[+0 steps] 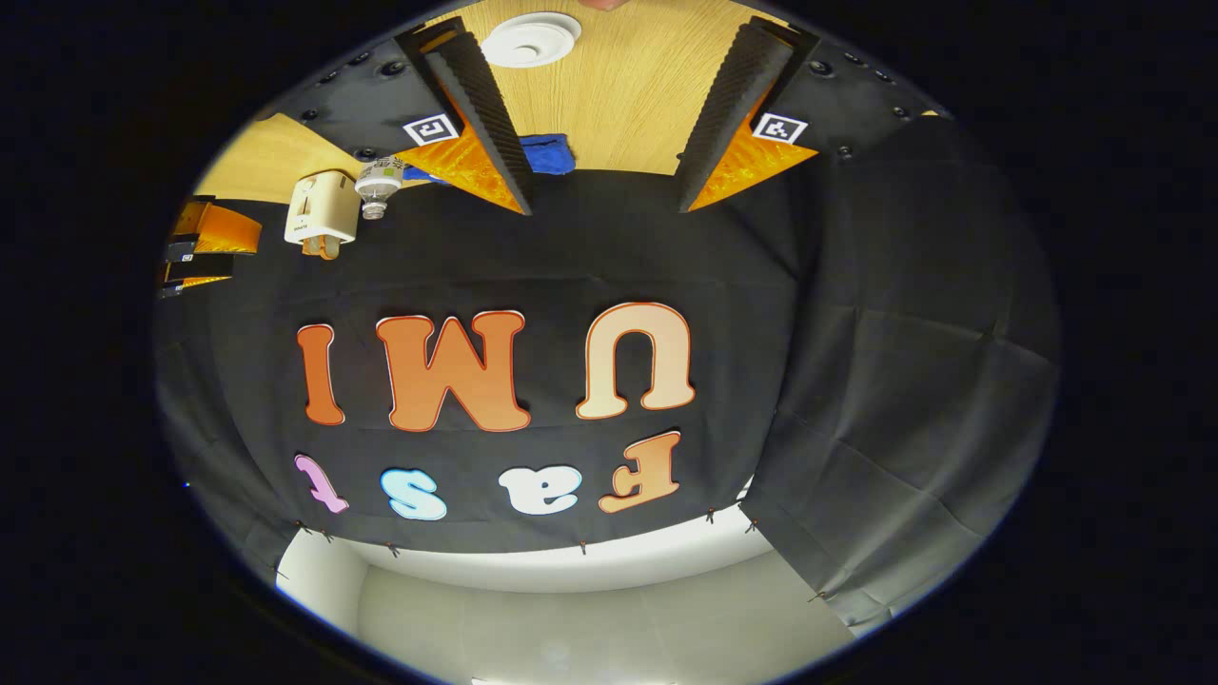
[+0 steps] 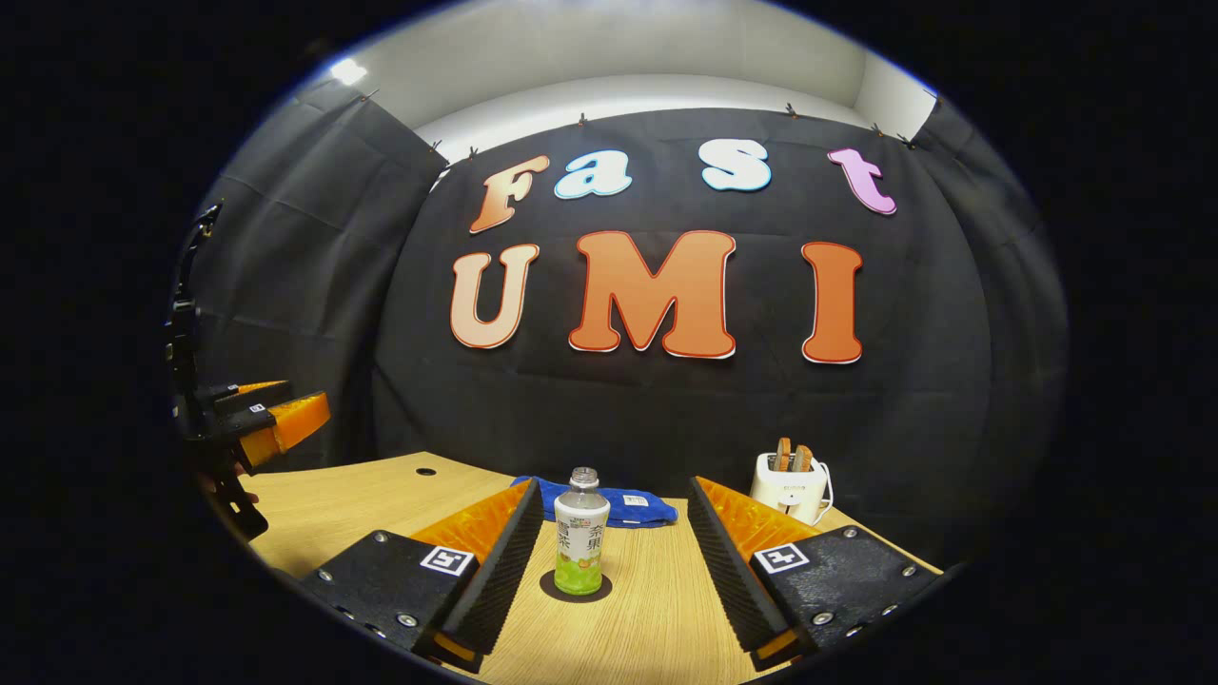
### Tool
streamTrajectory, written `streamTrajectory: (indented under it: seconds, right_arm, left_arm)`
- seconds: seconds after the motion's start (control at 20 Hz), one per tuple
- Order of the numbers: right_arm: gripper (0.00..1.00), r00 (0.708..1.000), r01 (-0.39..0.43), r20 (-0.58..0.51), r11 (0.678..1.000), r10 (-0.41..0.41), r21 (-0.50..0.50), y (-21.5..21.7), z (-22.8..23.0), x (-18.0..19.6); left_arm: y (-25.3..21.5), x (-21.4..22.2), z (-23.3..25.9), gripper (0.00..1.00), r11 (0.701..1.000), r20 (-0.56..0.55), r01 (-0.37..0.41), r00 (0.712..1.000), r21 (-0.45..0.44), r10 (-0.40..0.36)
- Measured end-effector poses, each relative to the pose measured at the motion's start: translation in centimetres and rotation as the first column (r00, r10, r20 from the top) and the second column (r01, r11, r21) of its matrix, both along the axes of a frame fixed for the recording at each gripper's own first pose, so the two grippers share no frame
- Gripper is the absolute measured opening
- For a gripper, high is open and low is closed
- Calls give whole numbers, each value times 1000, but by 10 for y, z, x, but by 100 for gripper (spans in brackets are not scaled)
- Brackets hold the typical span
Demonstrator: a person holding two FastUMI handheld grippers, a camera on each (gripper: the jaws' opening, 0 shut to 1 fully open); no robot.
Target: Open the teacup lid with one hand, grasp the water bottle and pour water into the teacup with the other hand; after pouring, place the water bottle on the coaster and then close the teacup lid.
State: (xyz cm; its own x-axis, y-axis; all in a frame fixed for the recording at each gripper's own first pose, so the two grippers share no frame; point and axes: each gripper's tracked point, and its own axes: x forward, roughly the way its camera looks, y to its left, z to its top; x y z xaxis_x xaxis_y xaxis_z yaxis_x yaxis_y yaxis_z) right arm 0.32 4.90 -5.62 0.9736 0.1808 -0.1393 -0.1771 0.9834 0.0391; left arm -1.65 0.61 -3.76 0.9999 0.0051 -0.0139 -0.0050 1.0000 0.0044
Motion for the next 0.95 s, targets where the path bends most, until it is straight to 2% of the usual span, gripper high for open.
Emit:
streamTrajectory:
  seconds: [0.55,0.95]
  right_arm:
    - [92,1000,-8,-2,1000,8,-3,-6,0,-6]
    - [92,1000,-20,1,1000,20,-1,-9,-2,-6]
  left_arm:
    - [-14,0,4,96,1000,-1,25,1000,-2,-25]
    - [-19,1,7,94,1000,-4,10,1000,9,-10]
